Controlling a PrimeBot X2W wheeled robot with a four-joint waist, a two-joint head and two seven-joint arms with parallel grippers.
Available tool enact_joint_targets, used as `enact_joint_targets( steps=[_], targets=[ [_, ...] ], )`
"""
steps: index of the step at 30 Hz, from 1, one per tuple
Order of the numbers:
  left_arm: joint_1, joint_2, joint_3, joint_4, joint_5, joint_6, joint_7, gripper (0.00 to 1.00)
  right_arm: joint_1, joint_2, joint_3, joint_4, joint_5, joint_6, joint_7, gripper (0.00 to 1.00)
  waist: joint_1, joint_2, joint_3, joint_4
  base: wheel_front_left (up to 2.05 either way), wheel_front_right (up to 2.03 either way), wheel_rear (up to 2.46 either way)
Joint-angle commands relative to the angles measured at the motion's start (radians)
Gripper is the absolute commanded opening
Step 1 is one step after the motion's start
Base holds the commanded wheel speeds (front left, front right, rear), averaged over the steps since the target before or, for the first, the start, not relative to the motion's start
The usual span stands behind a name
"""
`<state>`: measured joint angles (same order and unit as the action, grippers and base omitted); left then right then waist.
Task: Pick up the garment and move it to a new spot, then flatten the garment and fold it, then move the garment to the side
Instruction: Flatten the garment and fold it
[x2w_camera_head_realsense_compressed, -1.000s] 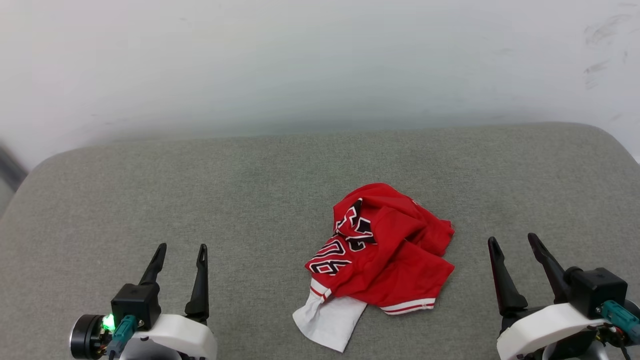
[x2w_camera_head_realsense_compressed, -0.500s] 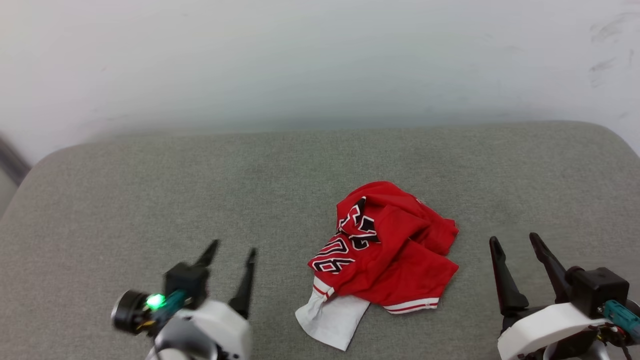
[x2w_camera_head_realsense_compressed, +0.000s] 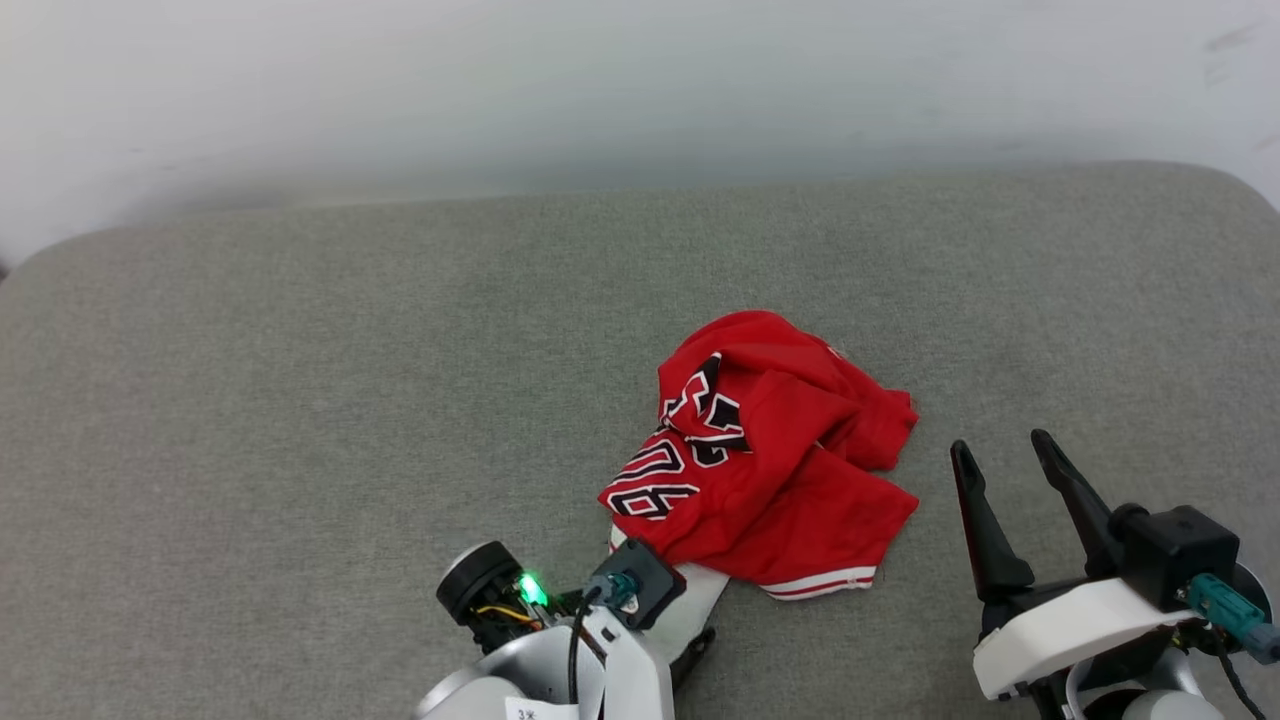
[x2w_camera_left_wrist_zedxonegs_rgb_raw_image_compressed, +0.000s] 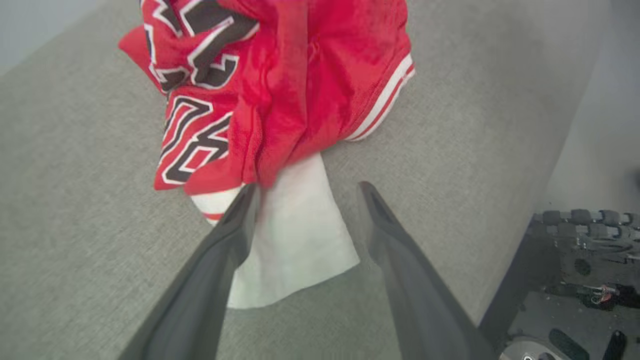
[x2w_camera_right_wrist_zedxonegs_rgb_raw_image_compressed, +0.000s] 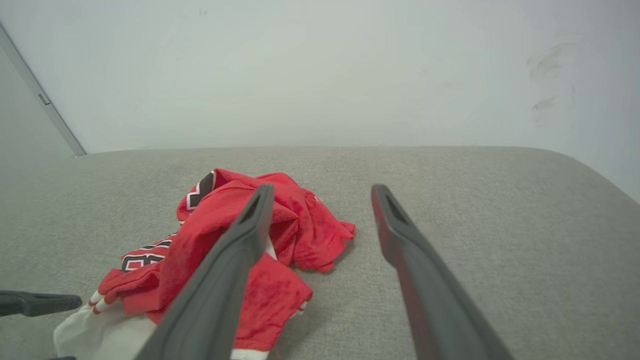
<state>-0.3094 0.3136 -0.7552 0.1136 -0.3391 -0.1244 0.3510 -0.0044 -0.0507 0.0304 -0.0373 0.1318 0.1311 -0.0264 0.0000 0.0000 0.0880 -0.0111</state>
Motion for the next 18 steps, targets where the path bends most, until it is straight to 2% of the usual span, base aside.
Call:
enact_joint_targets(
  steps=[1, 12, 13, 14, 15, 17, 18],
  targets=[
    [-0.017, 0.01, -0.019, 0.007, -0.012, -0.003, 0.016, 1.0, -0.018, 0.001, 0.001, 0.004, 0.001, -0.001, -0.008, 1.0, 0.0, 0.0, 0.025, -0.015, 0.0, 0.0, 0.0],
    [-0.129, 0.091, -0.275, 0.114, -0.154, -0.006, 0.182, 0.99, -0.064, 0.001, 0.005, 0.028, 0.008, -0.001, -0.03, 1.0, 0.0, 0.0, 0.095, -0.041, 0.0, 0.0, 0.0],
    [-0.139, 0.098, -0.288, 0.126, -0.162, -0.006, 0.194, 0.81, -0.067, 0.001, 0.004, 0.029, 0.008, -0.001, -0.032, 1.0, 0.0, 0.0, 0.098, -0.041, 0.0, 0.0, 0.0],
    [-0.148, 0.102, -0.298, 0.137, -0.171, -0.005, 0.203, 0.53, -0.07, 0.001, 0.004, 0.031, 0.008, -0.001, -0.033, 1.0, 0.0, 0.0, 0.1, -0.041, 0.0, 0.0, 0.0],
    [-0.155, 0.105, -0.304, 0.147, -0.179, -0.005, 0.21, 0.41, -0.074, 0.001, 0.005, 0.033, 0.01, -0.001, -0.034, 1.0, 0.0, 0.0, 0.101, -0.04, 0.0, 0.0, 0.0],
    [-0.171, 0.104, -0.304, 0.166, -0.185, -0.005, 0.2, 0.0, -0.078, 0.001, 0.005, 0.036, 0.012, -0.001, -0.037, 1.0, 0.0, 0.0, 0.103, -0.039, 0.0, 0.0, 0.0],
    [-0.177, 0.101, -0.305, 0.177, -0.187, -0.005, 0.197, 0.0, -0.079, 0.001, 0.006, 0.038, 0.014, -0.001, -0.038, 1.0, 0.0, 0.0, 0.104, -0.038, 0.0, 0.0, 0.0]
  ],
)
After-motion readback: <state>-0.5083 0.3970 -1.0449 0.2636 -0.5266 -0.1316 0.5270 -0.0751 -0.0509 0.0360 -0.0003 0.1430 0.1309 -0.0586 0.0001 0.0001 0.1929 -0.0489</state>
